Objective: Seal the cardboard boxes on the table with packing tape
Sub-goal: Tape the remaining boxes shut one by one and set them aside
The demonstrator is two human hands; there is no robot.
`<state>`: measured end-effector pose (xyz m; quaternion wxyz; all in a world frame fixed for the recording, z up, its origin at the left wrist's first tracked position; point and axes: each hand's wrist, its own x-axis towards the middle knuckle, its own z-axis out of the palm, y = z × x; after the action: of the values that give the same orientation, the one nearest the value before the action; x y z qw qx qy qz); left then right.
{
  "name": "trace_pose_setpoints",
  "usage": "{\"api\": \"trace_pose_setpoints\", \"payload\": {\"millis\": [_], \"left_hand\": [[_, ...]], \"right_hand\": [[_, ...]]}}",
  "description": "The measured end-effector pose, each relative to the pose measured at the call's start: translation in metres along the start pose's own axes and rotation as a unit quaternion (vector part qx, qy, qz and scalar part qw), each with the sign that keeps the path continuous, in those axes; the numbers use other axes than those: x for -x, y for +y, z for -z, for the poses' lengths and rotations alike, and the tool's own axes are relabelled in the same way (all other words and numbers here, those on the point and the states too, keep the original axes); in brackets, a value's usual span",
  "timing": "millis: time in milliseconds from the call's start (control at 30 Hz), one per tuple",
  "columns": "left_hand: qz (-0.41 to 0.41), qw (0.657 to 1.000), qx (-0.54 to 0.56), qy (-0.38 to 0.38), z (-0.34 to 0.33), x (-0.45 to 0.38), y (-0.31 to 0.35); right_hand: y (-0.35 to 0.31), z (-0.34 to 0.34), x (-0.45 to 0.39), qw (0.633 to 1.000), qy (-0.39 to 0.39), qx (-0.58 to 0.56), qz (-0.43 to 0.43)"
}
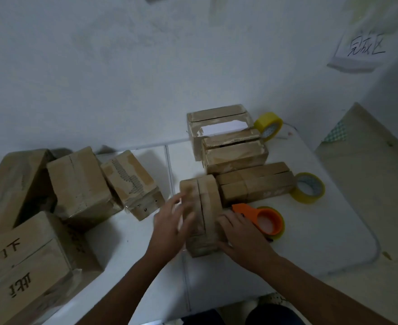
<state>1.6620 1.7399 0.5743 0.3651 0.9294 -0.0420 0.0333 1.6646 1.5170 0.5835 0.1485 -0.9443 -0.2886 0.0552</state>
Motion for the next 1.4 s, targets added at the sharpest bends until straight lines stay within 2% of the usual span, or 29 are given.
{"api": "trace_pose_setpoints", "payload": {"millis": [33,67,133,200,233,333,433,767,933,1300,1400], "left_hand": [[0.103,0.99,0.088,0.034,0.002,0.009,-0.003],[0.217,0.959,0.176,0.047,0.003,0.019,-0.007],[0.398,0.851,0.342,0.029,0.001,0.039,-0.014],[0.478,0.752,0.453,0.005,-0.005,0.057,-0.021],[0.496,0.723,0.48,0.001,-0.007,0.065,-0.022],[0.51,0.687,0.518,0.007,-0.012,0.079,-0.011],[0.494,0.687,0.533,0.024,-0.014,0.086,-0.001],[0.426,0.76,0.48,0.106,-0.032,0.091,-0.002],[0.42,0.785,0.441,0.113,-0.043,0.087,-0.002],[0.464,0.757,0.459,0.043,-0.044,0.063,-0.013],[0.482,0.732,0.481,0.012,-0.041,0.058,-0.016]], "right_hand": [[-0.004,-0.002,-0.004,1.0,-0.009,-0.006,0.02],[-0.008,-0.006,-0.009,0.999,-0.025,-0.005,0.039],[-0.016,-0.012,-0.022,0.996,-0.05,0.032,0.068],[-0.02,-0.018,-0.032,0.992,-0.073,0.074,0.076],[-0.021,-0.021,-0.035,0.99,-0.075,0.088,0.08],[-0.019,-0.03,-0.033,0.987,-0.076,0.12,0.08],[-0.015,-0.04,-0.027,0.987,-0.078,0.123,0.063],[-0.015,-0.05,-0.021,0.99,-0.053,0.119,0.045],[-0.014,-0.052,-0.02,0.99,-0.056,0.124,0.046],[-0.012,-0.061,-0.021,0.99,-0.028,0.125,0.053],[-0.012,-0.061,-0.021,0.99,-0.025,0.127,0.052]]}}
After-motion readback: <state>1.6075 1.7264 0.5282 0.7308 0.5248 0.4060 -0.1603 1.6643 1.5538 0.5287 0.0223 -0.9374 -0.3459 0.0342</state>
